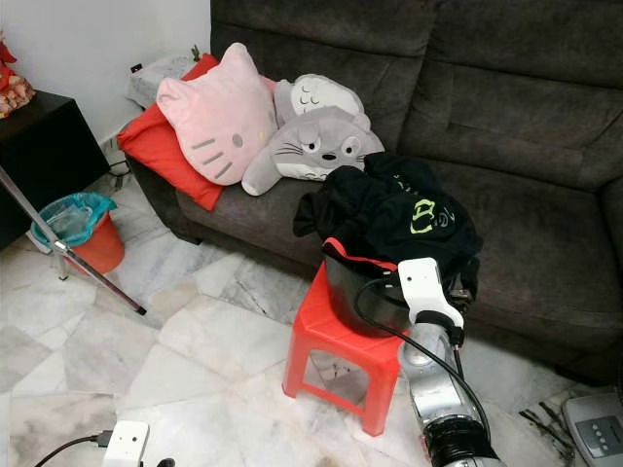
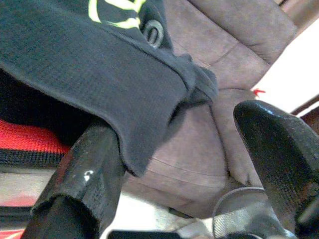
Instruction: Hang hanger
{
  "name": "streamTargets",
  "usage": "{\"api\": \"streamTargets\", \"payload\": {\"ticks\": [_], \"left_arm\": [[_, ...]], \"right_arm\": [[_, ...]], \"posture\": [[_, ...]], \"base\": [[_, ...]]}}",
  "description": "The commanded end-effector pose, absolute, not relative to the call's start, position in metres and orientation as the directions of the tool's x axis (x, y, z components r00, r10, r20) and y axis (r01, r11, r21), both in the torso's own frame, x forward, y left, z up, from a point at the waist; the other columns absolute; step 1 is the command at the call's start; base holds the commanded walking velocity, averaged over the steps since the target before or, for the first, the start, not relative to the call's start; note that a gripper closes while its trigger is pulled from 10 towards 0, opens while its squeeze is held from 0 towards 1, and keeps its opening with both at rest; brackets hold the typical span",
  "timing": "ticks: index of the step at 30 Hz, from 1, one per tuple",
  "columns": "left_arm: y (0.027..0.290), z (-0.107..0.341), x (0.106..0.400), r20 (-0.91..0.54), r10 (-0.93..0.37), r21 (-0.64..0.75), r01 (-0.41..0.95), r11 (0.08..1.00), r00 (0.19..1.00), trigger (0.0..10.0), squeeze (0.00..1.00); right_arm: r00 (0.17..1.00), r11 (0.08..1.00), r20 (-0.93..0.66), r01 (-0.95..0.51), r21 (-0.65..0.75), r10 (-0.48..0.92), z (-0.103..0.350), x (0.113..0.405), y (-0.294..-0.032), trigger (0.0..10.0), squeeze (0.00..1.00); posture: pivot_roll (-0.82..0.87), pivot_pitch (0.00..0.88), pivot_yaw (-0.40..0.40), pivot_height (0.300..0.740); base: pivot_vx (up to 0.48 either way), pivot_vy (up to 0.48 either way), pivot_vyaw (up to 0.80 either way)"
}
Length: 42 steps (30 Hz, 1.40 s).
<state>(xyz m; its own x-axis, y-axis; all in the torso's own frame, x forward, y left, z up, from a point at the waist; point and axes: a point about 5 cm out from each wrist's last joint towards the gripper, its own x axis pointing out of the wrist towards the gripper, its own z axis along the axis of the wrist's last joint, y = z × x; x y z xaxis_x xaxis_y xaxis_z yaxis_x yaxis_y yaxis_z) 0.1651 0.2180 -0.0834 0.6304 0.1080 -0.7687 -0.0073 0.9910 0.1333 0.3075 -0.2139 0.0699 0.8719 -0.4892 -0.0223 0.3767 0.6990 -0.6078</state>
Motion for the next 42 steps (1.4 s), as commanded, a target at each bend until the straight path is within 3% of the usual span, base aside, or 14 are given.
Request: {"api": "streamTargets", "payload": {"ticks": [1, 40, 41, 42], "left_arm": [[0.219, -0.085, 0.162, -0.775, 0.114, 0.139, -0.009, 0.990, 0.622, 10.0, 0.00], [0.219, -0.084, 0.163, -0.767, 0.123, 0.153, -0.007, 0.988, 0.630, 10.0, 0.00], [0.219, -0.084, 0.163, -0.767, 0.123, 0.153, -0.008, 0.988, 0.630, 10.0, 0.00], [0.219, -0.084, 0.163, -0.766, 0.124, 0.153, -0.008, 0.988, 0.630, 10.0, 0.00]], "right_arm": [[0.861, 0.681, 0.000, 0.401, -0.613, -0.508, 0.074, 0.311, -0.219, 10.0, 0.00], [0.867, 0.671, 0.057, 0.423, -0.609, -0.495, 0.084, 0.329, -0.232, 10.0, 0.00], [0.868, 0.672, 0.057, 0.422, -0.609, -0.494, 0.084, 0.330, -0.232, 6.1, 0.00], [0.869, 0.674, 0.056, 0.421, -0.607, -0.492, 0.084, 0.330, -0.232, 0.0, 0.00]], "posture": [[-0.09, 0.048, 0.017, 0.740], [-0.08, 0.046, 0.026, 0.740], [-0.08, 0.046, 0.026, 0.740], [-0.08, 0.046, 0.027, 0.740]], "base": [[0.000, 0.000, 0.00], [0.000, 0.000, 0.00], [0.000, 0.000, 0.00], [0.000, 0.000, 0.00]]}}
